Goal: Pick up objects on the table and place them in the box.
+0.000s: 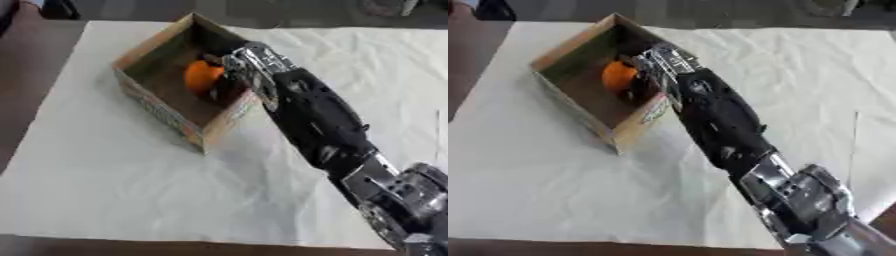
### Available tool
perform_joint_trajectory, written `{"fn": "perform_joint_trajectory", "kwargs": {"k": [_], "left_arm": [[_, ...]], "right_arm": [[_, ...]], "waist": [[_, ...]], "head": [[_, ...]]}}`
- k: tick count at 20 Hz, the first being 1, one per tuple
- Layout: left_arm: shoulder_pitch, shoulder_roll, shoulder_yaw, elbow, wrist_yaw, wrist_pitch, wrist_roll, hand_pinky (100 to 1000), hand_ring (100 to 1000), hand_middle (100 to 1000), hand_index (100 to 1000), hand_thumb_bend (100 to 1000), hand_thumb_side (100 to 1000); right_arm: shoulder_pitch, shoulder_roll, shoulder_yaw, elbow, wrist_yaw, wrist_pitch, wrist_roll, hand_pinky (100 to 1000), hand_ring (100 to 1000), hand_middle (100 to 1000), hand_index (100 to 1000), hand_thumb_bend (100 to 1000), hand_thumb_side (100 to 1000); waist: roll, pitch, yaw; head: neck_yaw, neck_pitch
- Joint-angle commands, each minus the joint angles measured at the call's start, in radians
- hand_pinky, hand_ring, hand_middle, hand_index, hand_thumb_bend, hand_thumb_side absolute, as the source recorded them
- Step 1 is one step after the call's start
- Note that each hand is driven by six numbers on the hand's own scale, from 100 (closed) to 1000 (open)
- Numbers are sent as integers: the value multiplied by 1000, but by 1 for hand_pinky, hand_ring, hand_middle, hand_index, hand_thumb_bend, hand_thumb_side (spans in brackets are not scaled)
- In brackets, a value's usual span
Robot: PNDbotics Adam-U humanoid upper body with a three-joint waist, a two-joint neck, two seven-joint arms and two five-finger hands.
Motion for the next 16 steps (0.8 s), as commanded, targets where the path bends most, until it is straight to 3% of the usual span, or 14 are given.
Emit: {"fn": "perform_joint_trajectory", "kwargs": {"k": [1, 5, 8, 16], "left_arm": [[-6, 9, -1, -22, 7, 0, -3, 363, 417, 644, 679, 100, 737], [-6, 10, -2, -22, 7, 0, -4, 364, 417, 645, 679, 100, 737], [-6, 10, -2, -22, 9, 0, -5, 364, 417, 645, 680, 100, 738], [-5, 9, -2, -22, 9, 2, -5, 363, 417, 645, 678, 100, 737]], "right_arm": [[-33, 0, -15, -17, 19, -33, 27, 726, 835, 856, 889, 100, 438], [-38, 0, -17, -46, 27, -48, 49, 747, 855, 886, 934, 417, 608], [-40, 1, -23, -71, 21, -53, 56, 764, 868, 897, 962, 556, 665], [-41, -20, -34, -154, -21, -39, 66, 773, 864, 894, 966, 569, 665]], "waist": [[4, -16, 2], [5, -18, 0], [5, -20, 0], [4, -23, -1]], "head": [[-5, -6], [-7, -6], [-8, -8], [-5, -6]]}}
